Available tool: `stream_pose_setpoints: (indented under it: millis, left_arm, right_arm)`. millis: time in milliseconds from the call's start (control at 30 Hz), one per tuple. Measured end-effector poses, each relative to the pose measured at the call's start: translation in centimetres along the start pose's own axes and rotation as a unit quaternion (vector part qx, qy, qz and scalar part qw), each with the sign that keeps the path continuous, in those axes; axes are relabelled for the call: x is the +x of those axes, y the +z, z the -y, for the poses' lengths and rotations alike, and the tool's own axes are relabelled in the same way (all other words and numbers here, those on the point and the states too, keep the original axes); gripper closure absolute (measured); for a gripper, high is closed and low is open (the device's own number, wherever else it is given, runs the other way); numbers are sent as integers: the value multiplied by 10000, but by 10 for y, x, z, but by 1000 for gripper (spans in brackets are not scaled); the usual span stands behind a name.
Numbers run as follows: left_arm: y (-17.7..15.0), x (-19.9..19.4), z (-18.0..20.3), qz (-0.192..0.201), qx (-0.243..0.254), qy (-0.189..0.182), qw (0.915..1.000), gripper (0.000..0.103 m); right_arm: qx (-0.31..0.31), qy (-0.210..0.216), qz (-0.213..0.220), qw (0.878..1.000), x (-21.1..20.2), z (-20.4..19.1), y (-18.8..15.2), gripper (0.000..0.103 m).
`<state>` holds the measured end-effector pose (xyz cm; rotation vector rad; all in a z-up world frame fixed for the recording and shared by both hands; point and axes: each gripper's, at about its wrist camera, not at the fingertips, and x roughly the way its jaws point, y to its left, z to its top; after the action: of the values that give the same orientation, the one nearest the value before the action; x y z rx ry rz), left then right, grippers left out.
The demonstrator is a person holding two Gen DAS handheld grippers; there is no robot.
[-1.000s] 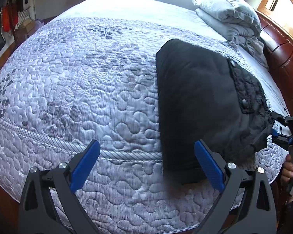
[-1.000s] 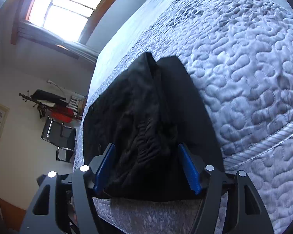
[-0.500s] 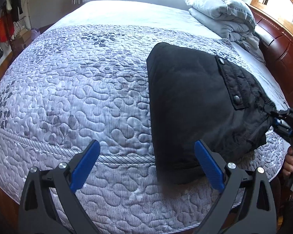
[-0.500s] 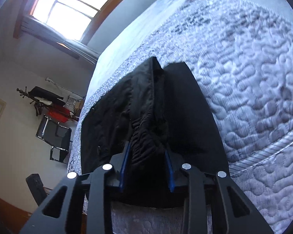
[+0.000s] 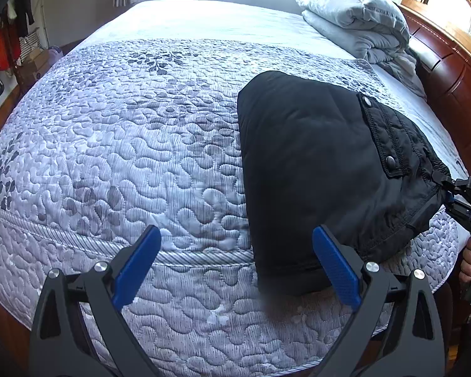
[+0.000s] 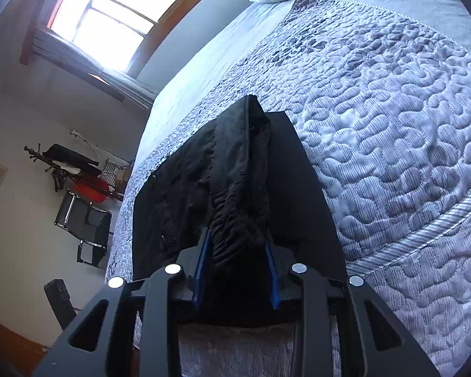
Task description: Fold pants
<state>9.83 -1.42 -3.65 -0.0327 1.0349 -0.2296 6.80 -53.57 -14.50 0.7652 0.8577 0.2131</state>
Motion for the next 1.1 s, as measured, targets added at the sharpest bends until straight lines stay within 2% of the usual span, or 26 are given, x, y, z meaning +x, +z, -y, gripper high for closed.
stream_pose_setpoints:
  millis: [500,667,733,900,1100]
  left_arm:
    - [1,5,-1,-68,22,43,10000,6]
    - [3,6,-1,-83,39,36,10000,6]
    - [6,3,1,-29,102,53,9999,6]
    - [13,-5,10,120,235,13,9997,6]
    - [21,-9,33,250,383,-157,9988,6]
  right_arm:
    - [179,11,-166,9997,24,18,-4,70]
    - [243,113,-317,9991,25,21,-3,56]
    - [236,125,-299,9992,19,20,-4,40]
    - [-254,-723,127,9970,-18,4,-11,37]
    - [-1290,-897,354,9869,-39,-51,-15,37]
